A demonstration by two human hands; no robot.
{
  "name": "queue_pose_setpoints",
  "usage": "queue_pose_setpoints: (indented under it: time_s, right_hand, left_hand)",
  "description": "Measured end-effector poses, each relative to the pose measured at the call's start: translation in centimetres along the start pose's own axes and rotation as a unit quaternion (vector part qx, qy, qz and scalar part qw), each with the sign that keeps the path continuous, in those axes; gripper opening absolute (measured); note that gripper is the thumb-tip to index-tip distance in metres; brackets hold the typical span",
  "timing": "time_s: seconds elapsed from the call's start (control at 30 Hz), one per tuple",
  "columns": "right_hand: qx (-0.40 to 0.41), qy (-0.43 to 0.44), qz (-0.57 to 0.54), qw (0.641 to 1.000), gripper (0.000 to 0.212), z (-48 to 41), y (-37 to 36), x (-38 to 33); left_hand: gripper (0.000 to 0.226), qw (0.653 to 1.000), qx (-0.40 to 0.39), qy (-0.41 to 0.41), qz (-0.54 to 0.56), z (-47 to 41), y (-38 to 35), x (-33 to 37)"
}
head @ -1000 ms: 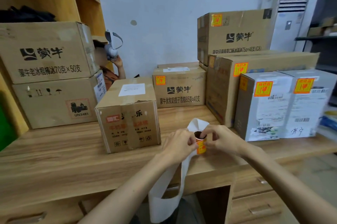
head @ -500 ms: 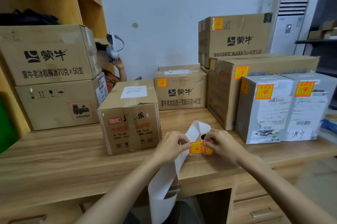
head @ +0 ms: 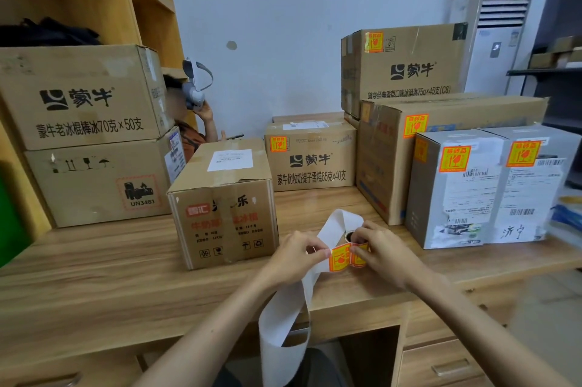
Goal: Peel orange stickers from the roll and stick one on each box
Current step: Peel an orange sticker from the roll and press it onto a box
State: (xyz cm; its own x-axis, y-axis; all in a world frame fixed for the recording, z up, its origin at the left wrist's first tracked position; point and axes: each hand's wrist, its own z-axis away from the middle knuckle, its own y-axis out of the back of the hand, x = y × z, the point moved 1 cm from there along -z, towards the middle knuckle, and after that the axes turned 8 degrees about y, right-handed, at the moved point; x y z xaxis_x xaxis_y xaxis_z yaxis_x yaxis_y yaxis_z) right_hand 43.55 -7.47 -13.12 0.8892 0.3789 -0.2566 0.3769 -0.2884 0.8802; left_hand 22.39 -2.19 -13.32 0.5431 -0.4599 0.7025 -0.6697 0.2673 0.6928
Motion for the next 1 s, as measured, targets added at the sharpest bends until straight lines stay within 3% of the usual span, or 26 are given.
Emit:
queue_pose_setpoints:
  time_s: [0.13, 0.67, 1.0]
  right_hand:
    - [0.055, 0.010, 0.052, 0.997, 0.017, 0.9, -0.3, -1.3]
    - [0.038, 0.022, 0.021, 0.999, 0.021, 1.9, -0.8, -2.6]
    - [0.057, 0.008, 0.024, 0.998, 0.019, 2.3, -0.6, -3.0]
  left_hand:
    - [0.017, 1.000, 0.016, 0.006, 0.019, -0.2, -0.3, 0.1]
    - [0.022, 0.993, -0.061, -0.047, 0.084, 0.4, -0.9, 0.7]
    - [0.018, 0.993, -0.021, 0.026, 0.112, 0.2, -1.8, 0.0]
